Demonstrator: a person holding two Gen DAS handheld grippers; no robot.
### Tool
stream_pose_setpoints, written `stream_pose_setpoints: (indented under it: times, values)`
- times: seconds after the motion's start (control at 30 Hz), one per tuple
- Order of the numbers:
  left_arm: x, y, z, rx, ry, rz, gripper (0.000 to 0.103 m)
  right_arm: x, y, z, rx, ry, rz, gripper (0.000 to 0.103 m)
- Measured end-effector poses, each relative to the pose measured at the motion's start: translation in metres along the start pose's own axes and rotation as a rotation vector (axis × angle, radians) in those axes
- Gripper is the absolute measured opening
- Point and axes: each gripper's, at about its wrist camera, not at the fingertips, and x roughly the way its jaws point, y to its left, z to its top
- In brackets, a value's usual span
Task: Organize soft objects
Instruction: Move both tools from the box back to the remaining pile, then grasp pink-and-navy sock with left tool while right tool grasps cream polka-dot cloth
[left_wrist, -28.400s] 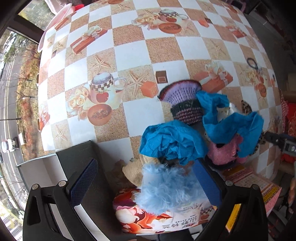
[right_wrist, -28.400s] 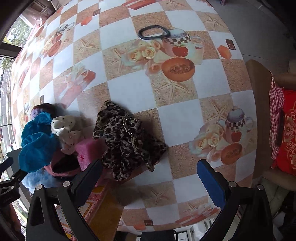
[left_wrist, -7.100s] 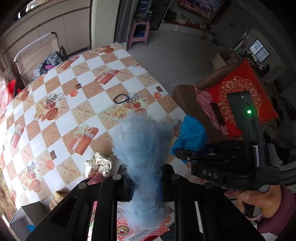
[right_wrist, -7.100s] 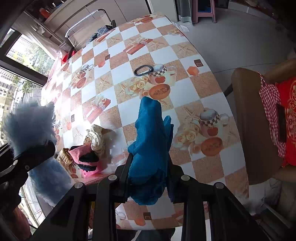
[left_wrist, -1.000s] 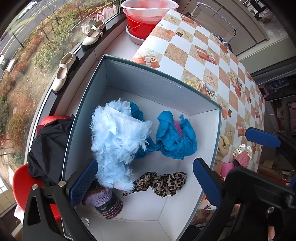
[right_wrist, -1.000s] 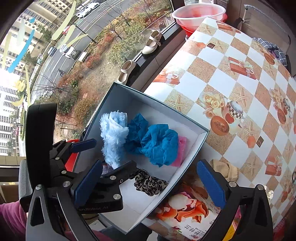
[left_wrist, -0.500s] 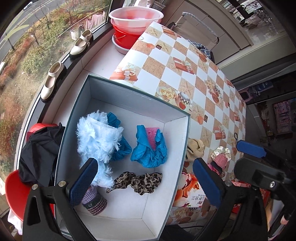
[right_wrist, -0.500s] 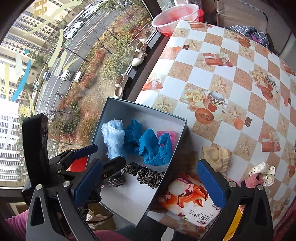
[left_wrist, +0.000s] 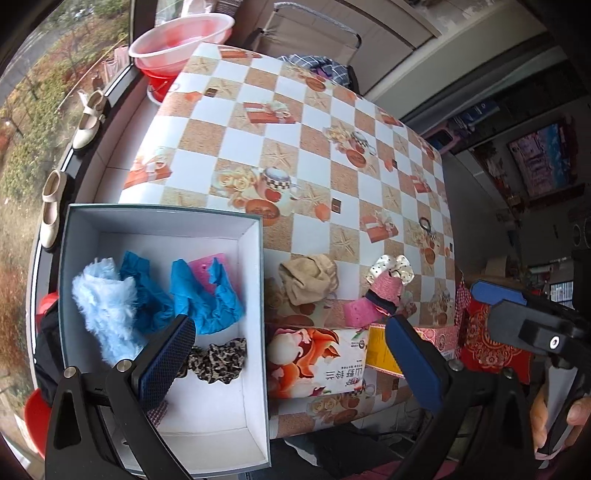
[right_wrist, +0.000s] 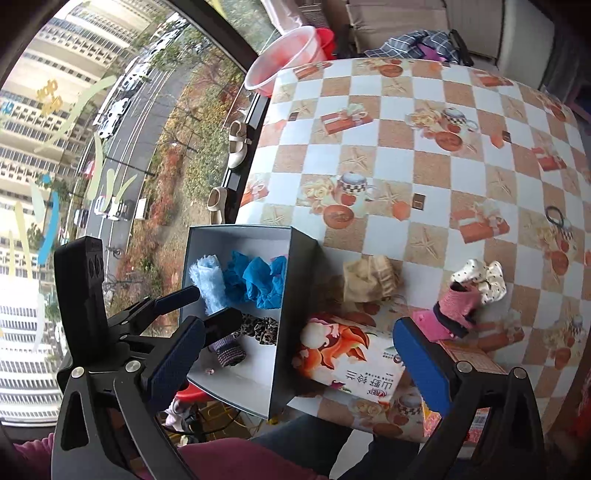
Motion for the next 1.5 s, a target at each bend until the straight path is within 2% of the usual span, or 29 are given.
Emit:
stream_pose_setpoints:
  times: [0.17,0.37,0.47,0.6,0.73,0.8,0.93,1.07,1.13,1.2,1.33,1.5]
  values:
    - [0.020,-0.027,0.005,0.076,0.052,-0.009,0.103,-0.032,-0.049,-0.014,0.124,-0.041,-0.036,0.103]
    - [0.034,-0.052,0.004,0.112,0.083,-0.007,0.103,-0.083,-0.144,-0.036,0.301,-0.115,-0.173,0.103]
    - [0.041,-0.061,0.003,0.112,0.094,0.010,0.103,-0.080,-0.202,-0.045,0.401,-0.085,-0.232,0.103]
    - [0.042,-0.074,0.004,0.087,0.080,0.042,0.103,-0.042,-0.259,-0.043,0.442,0.031,-0.238,0.103]
    - [0.046,-0.087,0.007,0.082,0.089,0.094,0.103,0.009,-0.278,-0.031,0.397,0.137,-0.182,0.103]
    - [0.052,-0.092,0.008,0.090,0.098,0.136,0.103,0.035,-0.276,-0.015,0.346,0.167,-0.148,0.103]
    - [0.075,-0.101,0.010,0.126,0.139,0.233,0.103,0.084,-0.267,0.023,0.234,0.214,-0.137,0.103]
    - [0.109,-0.116,0.015,0.198,0.202,0.279,0.103,0.131,-0.253,0.044,0.131,0.274,-0.179,0.103]
    - [0.128,-0.127,0.019,0.239,0.231,0.273,0.103,0.148,-0.252,0.041,0.072,0.313,-0.277,0.103]
    - [0.148,-0.138,0.024,0.275,0.268,0.254,0.103,0.146,-0.261,0.033,0.066,0.292,-0.347,0.103]
    - [0.190,-0.162,0.030,0.354,0.348,0.218,0.103,0.116,-0.312,0.015,0.189,0.248,-0.408,0.103]
    - [0.225,-0.187,0.034,0.429,0.403,0.191,0.103,0.070,-0.375,-0.017,0.404,0.182,-0.378,0.103]
